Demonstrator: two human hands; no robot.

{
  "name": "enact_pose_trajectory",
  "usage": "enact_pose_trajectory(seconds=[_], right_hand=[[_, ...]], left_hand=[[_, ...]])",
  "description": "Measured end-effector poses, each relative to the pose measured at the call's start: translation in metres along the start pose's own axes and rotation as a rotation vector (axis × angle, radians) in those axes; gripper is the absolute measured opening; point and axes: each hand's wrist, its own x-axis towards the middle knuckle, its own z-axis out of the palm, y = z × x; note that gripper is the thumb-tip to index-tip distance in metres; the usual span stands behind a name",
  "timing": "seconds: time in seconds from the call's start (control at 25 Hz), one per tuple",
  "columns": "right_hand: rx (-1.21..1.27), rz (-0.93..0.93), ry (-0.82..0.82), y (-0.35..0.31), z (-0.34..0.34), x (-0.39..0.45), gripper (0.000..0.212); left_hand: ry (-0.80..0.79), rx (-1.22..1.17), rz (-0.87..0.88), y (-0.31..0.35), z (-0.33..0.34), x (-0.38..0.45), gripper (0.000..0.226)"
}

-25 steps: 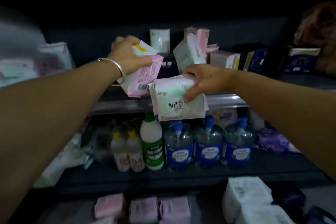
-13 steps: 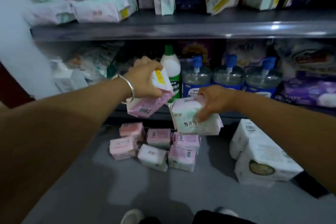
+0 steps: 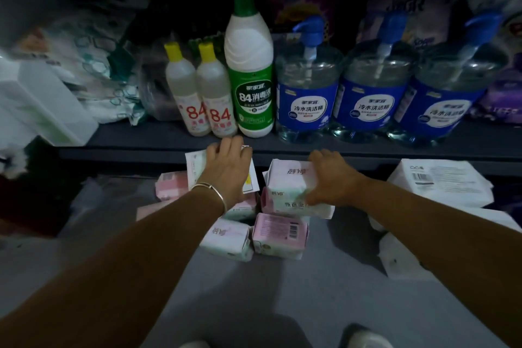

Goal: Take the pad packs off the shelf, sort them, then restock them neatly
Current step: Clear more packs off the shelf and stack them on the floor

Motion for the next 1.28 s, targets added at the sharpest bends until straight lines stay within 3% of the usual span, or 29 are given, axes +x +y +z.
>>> enact_pose_trajectory(seconds=[0.16, 0.48, 0.64, 0.84, 1.0, 1.28], right_hand=[[0.035, -0.008, 0.014, 0.005, 0.010, 0.019, 0.078], [0.040, -0.038, -0.007, 0.004, 0.031, 0.031, 0.074], [0.054, -0.026, 0.032, -0.001, 0.038, 0.031, 0.072], [-0.162, -0.036, 0.046, -0.003, 0.043, 0.026, 0.085], [-0.185, -0.029, 0.032, -0.005, 0.024, 0.019, 0.090], [-0.209, -0.110, 0.036, -0.025, -0.046, -0.020, 0.071]], left_hand=[[0.041, 0.095, -0.028, 0.006, 0.027, 0.015, 0.080], [-0.006, 0.106, 0.140, 0.013, 0.032, 0.017, 0.072], [-0.087, 0.016, 0.187, 0.009, 0.051, 0.016, 0.083], [-0.127, -0.033, 0.168, 0.006, 0.052, 0.020, 0.097], [-0.181, -0.026, 0.148, -0.002, 0.035, 0.017, 0.107], [-0.123, -0.107, 0.231, -0.016, -0.051, 0.004, 0.071]])
